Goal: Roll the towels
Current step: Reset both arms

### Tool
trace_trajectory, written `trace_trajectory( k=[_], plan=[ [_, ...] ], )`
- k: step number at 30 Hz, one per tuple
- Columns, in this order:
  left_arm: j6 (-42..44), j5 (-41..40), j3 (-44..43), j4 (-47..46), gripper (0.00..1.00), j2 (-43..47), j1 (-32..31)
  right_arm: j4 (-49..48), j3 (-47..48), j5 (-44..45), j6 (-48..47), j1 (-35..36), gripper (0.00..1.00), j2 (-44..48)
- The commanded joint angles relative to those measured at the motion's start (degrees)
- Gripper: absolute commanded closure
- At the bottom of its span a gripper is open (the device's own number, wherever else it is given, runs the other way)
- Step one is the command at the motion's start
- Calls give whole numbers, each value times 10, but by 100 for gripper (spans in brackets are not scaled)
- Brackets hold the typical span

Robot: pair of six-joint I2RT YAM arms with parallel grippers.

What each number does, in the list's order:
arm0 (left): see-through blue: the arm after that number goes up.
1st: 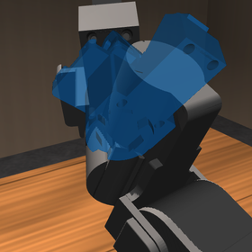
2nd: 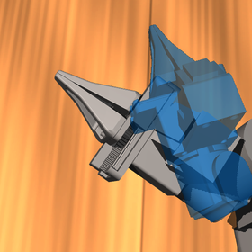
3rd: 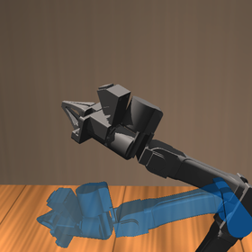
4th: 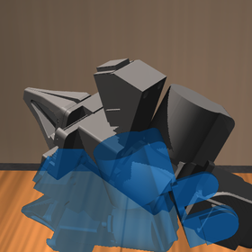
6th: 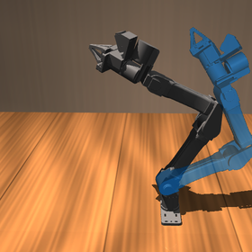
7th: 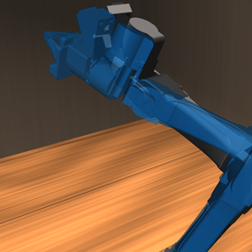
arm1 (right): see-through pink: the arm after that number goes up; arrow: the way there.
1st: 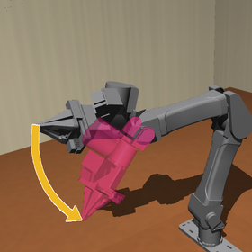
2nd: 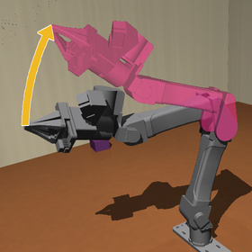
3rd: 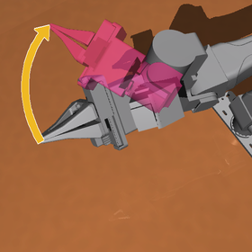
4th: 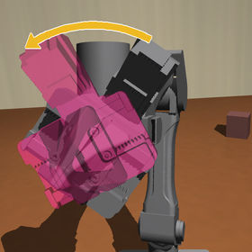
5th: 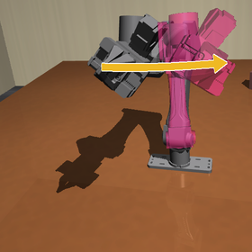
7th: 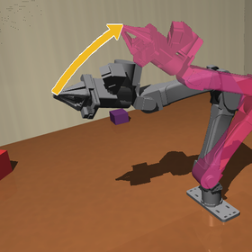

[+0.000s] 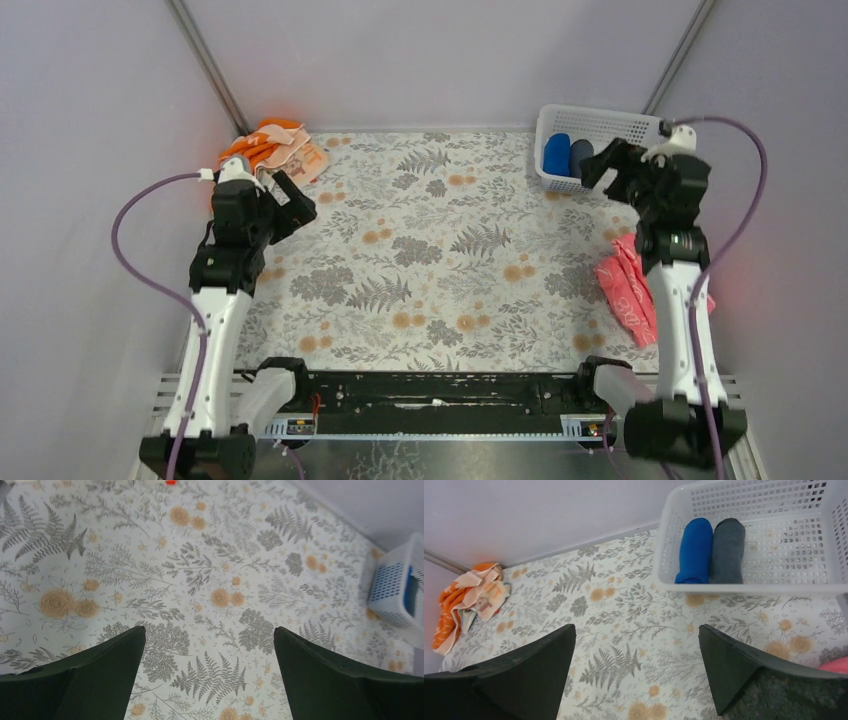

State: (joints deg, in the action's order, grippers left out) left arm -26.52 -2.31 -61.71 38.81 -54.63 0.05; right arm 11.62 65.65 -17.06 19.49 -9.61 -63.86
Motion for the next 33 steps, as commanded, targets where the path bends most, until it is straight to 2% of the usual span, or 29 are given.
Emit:
trace_trajectory(
  k=[1,6,9,14,24,33],
  plan=[
    [20,15,3,-34,0,63,3,-81,-80,84,15,67,1,146],
    [22,-20,6,-22,0,105,3,-59,-162,184,-71,158,1,277],
    [25,-37,36,-44,0,148,4,-70,-208,216,-89,176,1,334],
    [17,-63,77,-70,0,177,4,-85,-249,275,-92,202,1,379],
    [10,-55,121,-123,0,148,4,-118,-314,302,-93,207,1,419],
    [25,-52,131,-136,0,147,3,-121,-316,321,-93,207,1,393]
  ],
)
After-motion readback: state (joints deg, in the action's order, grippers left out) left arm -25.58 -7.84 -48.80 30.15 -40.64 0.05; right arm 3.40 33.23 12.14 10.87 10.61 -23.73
